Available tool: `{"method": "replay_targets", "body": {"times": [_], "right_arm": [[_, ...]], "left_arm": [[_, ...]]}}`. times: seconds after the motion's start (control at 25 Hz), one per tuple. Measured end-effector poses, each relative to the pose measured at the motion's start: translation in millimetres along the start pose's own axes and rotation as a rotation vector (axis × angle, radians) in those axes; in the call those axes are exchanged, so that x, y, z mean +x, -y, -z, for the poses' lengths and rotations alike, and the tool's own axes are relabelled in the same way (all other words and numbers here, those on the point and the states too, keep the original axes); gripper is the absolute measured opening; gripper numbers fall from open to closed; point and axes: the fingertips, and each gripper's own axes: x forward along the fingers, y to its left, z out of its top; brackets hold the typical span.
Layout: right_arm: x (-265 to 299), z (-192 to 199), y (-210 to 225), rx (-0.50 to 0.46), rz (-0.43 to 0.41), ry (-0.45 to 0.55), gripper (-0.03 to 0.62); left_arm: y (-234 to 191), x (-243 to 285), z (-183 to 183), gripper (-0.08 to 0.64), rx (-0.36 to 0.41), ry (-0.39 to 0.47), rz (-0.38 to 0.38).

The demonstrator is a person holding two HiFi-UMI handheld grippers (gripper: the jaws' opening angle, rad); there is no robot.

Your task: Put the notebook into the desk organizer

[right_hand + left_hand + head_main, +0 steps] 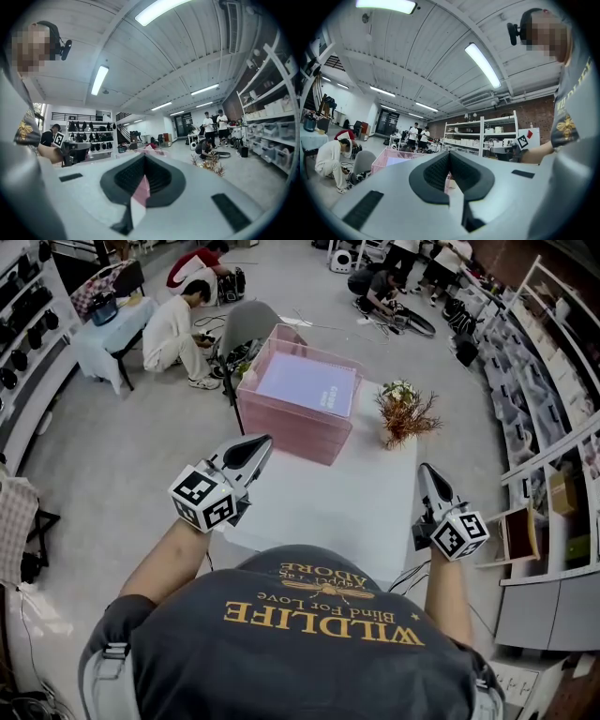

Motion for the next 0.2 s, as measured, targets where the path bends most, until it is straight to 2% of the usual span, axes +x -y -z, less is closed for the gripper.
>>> {"method": "replay_targets", "body": {"times": [0.2], "right_arm": [[-0.3,-0.3,-3.9,-0.020,-0.002,-0.006,-0.002]], "left_arm": [[2.1,-5.1,-0.1,0.000,-0.001,0.006,-0.002]]}}
